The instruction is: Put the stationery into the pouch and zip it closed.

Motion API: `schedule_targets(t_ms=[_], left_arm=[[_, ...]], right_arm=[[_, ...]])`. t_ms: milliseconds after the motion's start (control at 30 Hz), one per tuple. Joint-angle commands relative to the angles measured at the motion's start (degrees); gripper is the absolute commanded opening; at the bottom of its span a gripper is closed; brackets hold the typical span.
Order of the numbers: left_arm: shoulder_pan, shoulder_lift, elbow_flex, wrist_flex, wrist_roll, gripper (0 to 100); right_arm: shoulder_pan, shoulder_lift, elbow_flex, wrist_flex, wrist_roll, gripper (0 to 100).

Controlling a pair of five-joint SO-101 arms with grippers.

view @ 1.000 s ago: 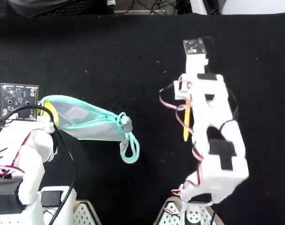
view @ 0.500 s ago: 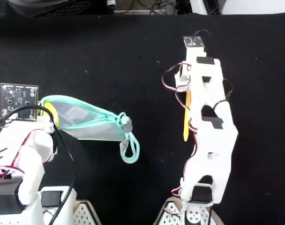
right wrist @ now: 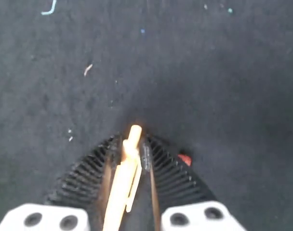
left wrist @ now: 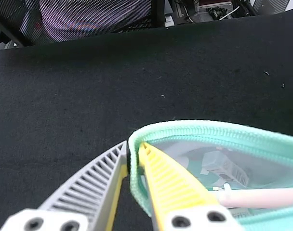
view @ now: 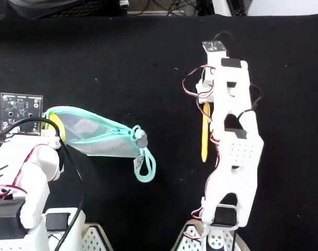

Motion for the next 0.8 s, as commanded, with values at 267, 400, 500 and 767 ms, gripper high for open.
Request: schedule_targets(t_ms=[267, 400, 500, 767], left_arm=[[-0.40, 1.23, 9.63, 0.53, -0.62, 5], [-0.48, 1.23, 9.63, 0.53, -0.62, 5], [-0.48, 1.23, 9.63, 0.53, -0.62, 5], [-0.48, 1.41, 9.63, 0.53, -0.62, 5]], right_arm=[[-8.79, -48.04, 25.63, -0.88, 0.62, 1.2], [-13.19, -68.00, 35.12, -1.85, 0.44, 1.2], [-16.18, -81.19, 38.64, -1.49, 0.53, 1.2], [-25.41, -104.75, 35.38, -4.31, 0.18, 1.2]])
